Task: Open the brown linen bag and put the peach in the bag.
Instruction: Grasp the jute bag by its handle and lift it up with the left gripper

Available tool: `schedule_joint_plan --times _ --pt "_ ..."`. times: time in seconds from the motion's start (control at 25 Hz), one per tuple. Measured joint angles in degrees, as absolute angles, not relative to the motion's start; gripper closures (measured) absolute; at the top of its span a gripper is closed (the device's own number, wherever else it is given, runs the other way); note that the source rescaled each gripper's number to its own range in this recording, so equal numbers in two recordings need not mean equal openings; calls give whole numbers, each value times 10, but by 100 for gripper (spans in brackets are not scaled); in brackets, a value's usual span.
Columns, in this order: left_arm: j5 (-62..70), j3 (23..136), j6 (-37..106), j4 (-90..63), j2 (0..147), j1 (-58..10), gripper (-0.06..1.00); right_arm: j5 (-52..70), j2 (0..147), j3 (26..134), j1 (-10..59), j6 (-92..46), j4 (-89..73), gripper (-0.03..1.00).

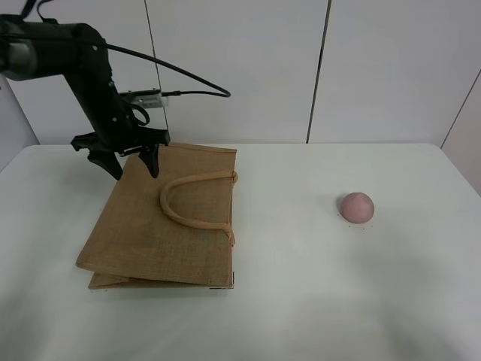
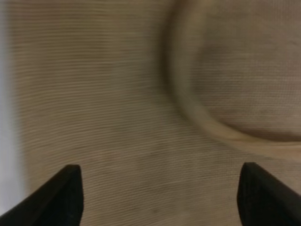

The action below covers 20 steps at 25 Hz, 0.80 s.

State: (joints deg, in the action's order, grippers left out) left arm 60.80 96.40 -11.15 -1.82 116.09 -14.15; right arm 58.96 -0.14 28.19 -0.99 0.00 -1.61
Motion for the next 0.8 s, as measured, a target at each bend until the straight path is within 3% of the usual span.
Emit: schedule_joint_plan --times 0.2,0.8 --pt "574 970 -127 -20 1198 -170 -5 590 -1 282 -10 0 -16 -3" --pt "508 992 -123 -18 1282 -172 -5 590 -1 282 -10 0 -16 -3"
